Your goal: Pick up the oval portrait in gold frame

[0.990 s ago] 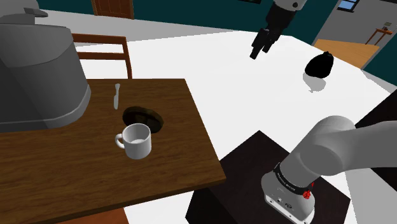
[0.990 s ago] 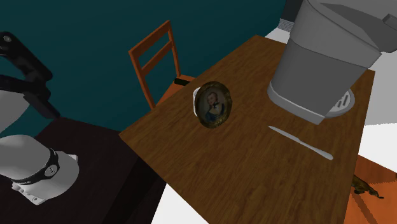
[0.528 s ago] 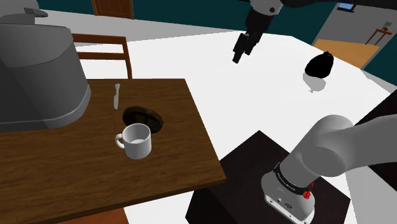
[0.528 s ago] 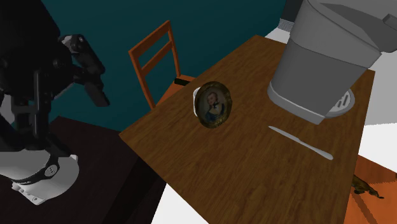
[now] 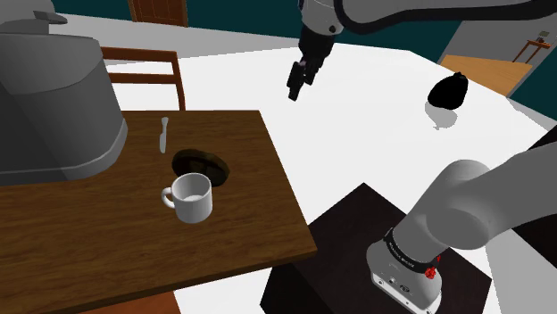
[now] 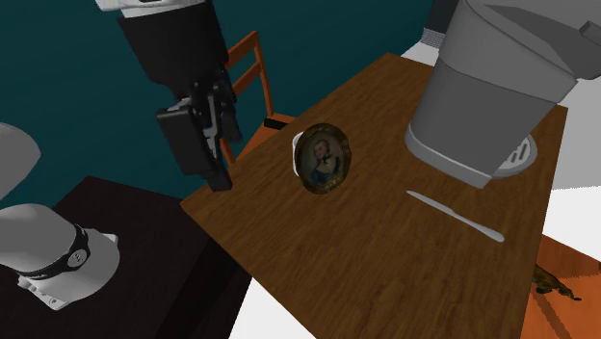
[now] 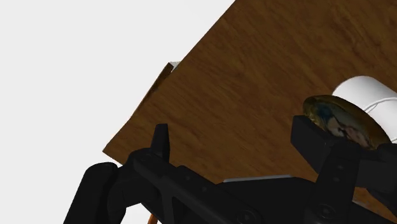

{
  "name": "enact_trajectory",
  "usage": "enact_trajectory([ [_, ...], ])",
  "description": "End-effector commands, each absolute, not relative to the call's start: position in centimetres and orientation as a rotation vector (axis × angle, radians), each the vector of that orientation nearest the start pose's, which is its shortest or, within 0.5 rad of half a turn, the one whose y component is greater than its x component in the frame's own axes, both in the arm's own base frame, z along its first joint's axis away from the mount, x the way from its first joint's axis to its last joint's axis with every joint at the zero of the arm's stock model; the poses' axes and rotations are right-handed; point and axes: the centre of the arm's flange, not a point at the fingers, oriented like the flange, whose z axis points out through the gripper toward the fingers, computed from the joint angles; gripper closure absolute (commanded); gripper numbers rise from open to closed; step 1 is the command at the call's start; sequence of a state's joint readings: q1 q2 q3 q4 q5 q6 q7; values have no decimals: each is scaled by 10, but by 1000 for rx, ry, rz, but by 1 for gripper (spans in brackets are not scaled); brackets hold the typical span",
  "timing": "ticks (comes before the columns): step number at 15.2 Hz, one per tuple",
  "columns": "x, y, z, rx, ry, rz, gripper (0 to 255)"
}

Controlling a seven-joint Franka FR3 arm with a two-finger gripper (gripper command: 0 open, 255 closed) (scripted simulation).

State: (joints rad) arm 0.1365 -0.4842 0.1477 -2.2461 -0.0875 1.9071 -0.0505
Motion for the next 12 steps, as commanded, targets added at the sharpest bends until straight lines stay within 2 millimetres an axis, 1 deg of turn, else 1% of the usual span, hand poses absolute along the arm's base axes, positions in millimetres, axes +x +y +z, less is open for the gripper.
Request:
enact_trajectory([
  [1, 413, 142, 556, -3215, -628, -257, 0],
  [7, 436, 213, 526, -3194, -822, -257, 0],
  [12, 449, 273, 499, -3167, -983, -257, 0],
])
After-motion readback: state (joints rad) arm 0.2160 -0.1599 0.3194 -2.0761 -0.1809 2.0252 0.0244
